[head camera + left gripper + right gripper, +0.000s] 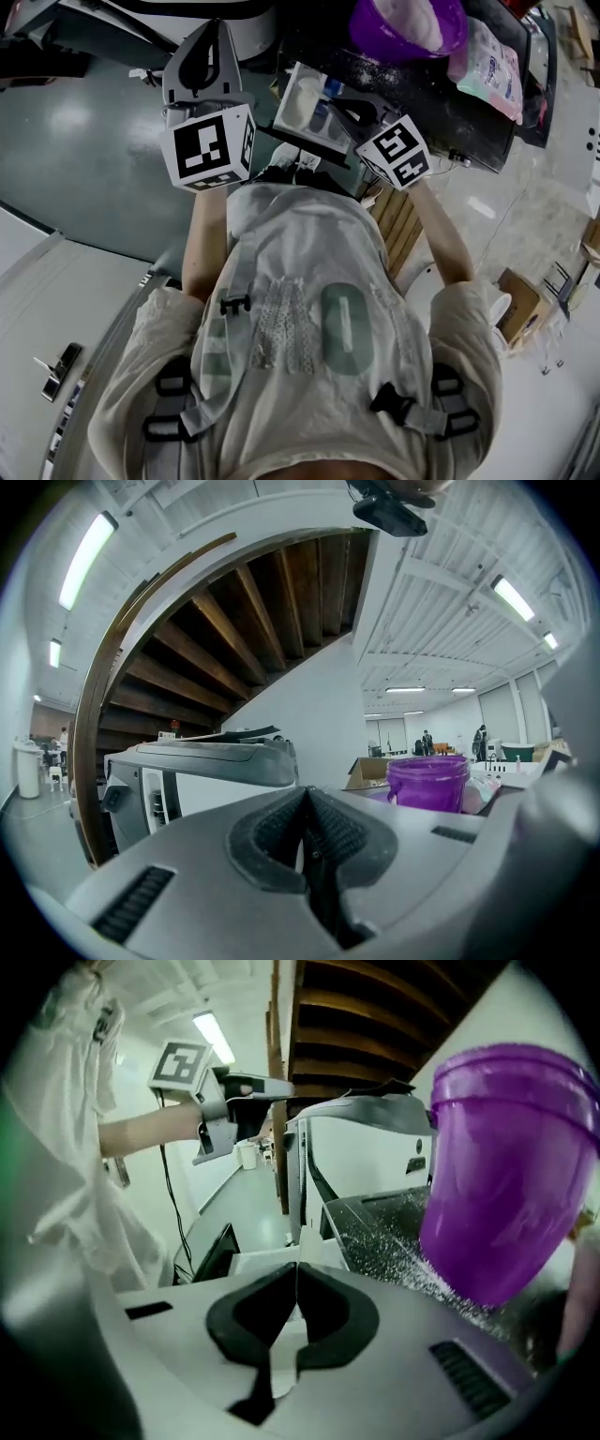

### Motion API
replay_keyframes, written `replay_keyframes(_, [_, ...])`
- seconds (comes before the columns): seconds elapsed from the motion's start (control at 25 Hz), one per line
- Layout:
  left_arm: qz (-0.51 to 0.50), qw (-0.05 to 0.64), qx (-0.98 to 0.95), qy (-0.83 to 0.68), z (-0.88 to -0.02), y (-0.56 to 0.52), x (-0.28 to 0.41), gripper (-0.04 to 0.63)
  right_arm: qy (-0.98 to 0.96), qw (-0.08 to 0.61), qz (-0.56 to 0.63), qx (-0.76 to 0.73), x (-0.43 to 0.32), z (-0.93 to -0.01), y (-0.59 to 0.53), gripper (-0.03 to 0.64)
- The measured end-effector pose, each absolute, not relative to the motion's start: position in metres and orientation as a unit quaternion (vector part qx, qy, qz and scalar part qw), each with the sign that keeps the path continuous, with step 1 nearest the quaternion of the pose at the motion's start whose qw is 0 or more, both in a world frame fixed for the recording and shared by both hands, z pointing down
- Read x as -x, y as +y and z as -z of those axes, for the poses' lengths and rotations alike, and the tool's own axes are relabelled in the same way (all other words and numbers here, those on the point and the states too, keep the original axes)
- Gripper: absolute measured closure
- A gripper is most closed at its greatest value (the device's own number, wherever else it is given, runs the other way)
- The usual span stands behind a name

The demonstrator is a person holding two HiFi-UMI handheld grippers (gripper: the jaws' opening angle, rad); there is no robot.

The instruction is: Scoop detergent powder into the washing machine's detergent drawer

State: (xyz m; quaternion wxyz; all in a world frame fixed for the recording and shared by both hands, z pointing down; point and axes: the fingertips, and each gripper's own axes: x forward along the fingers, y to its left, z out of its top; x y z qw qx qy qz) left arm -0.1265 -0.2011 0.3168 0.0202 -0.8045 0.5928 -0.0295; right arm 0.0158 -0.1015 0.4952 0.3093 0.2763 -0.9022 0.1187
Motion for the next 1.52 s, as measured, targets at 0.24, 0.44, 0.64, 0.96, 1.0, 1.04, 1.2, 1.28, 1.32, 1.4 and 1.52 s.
replay_keyframes(0.24, [0.031, 0.020, 0.805, 0.592, -0.318, -0.200, 0.125, 0.575, -0.873, 0.381, 0.132, -0.276, -0.015, -0.483, -0.102, 0.607])
replay_keyframes(0.44, [0.031, 0.020, 0.805, 0.592, -0.318, -0.199, 0.123, 0.575, -0.807, 0.431, 0.319, -0.247, -0.011, -0.474, -0.097, 0.607])
replay_keyframes(0.64, [0.032, 0.022, 0.803, 0.595, -0.318, -0.197, 0.125, 0.575, -0.706, 0.465, 0.497, -0.198, -0.011, -0.472, -0.093, 0.607])
replay_keyframes(0.96, [0.032, 0.023, 0.800, 0.599, -0.317, -0.194, 0.129, 0.575, -0.678, 0.467, 0.537, -0.184, -0.013, -0.468, -0.091, 0.607])
replay_keyframes(1.0, [0.032, 0.024, 0.799, 0.599, -0.317, -0.194, 0.129, 0.575, -0.678, 0.467, 0.537, -0.184, -0.013, -0.468, -0.090, 0.606])
replay_keyframes(1.04, [0.032, 0.023, 0.799, 0.599, -0.318, -0.194, 0.129, 0.575, -0.677, 0.468, 0.538, -0.182, -0.013, -0.469, -0.090, 0.607])
replay_keyframes(1.2, [0.032, 0.022, 0.801, 0.598, -0.321, -0.193, 0.128, 0.575, -0.675, 0.473, 0.539, -0.172, -0.014, -0.473, -0.090, 0.606])
replay_keyframes(1.28, [0.032, 0.022, 0.801, 0.597, -0.320, -0.193, 0.128, 0.575, -0.674, 0.477, 0.539, -0.168, -0.015, -0.474, -0.089, 0.607])
replay_keyframes(1.32, [0.032, 0.022, 0.802, 0.597, -0.320, -0.193, 0.128, 0.575, -0.672, 0.479, 0.540, -0.165, -0.016, -0.474, -0.089, 0.607])
replay_keyframes(1.4, [0.032, 0.022, 0.802, 0.596, -0.319, -0.193, 0.127, 0.575, -0.666, 0.484, 0.545, -0.157, -0.017, -0.477, -0.089, 0.607])
replay_keyframes(1.52, [0.031, 0.021, 0.802, 0.596, -0.320, -0.193, 0.127, 0.575, -0.665, 0.488, 0.545, -0.151, -0.017, -0.479, -0.090, 0.606])
